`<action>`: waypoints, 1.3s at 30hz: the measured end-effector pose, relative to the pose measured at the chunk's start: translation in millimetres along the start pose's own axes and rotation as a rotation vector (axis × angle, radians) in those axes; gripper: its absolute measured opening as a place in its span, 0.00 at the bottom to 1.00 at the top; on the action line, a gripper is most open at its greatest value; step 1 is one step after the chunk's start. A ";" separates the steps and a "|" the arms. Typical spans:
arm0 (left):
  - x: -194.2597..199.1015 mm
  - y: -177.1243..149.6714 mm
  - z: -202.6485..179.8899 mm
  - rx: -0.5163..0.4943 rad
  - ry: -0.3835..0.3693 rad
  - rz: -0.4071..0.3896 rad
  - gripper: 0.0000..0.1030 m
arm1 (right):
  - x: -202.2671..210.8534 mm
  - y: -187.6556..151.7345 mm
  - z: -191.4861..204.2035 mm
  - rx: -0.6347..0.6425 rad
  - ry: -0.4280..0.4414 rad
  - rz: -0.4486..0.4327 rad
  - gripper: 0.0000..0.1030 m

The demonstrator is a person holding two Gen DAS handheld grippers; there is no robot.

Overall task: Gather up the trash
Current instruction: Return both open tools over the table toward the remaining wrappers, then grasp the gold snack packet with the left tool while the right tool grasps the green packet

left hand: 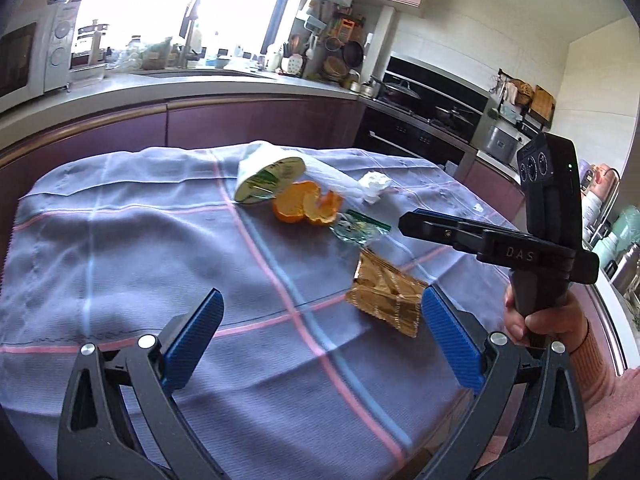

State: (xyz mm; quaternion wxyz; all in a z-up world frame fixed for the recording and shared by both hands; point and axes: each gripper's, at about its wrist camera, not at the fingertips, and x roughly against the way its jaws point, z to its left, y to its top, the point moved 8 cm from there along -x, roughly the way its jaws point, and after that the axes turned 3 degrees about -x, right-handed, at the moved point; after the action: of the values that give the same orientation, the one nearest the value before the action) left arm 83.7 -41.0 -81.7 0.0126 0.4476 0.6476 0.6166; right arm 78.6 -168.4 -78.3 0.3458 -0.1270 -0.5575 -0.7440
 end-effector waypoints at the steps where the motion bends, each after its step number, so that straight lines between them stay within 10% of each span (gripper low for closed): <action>1: -6.7 -0.8 -4.9 -0.001 -0.013 0.012 0.94 | 0.2 -1.5 -4.7 -0.009 -0.005 0.001 0.55; 14: -62.0 -14.0 -34.9 0.007 -0.087 0.150 0.92 | 0.6 -7.9 -36.3 -0.060 -0.023 0.001 0.55; 29: -100.2 -19.5 -42.0 0.071 -0.154 0.252 0.68 | -11.7 1.3 -53.1 -0.069 -0.013 0.013 0.55; 39: -110.9 -17.6 -31.1 0.138 -0.151 0.265 0.35 | -34.7 6.4 -61.6 -0.086 -0.013 0.084 0.55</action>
State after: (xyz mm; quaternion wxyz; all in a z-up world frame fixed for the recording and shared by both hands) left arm 122.5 -128.8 -147.9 -0.0509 0.5739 0.6210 0.5314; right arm 120.2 -212.8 -114.8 0.3672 -0.1697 -0.5216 -0.7512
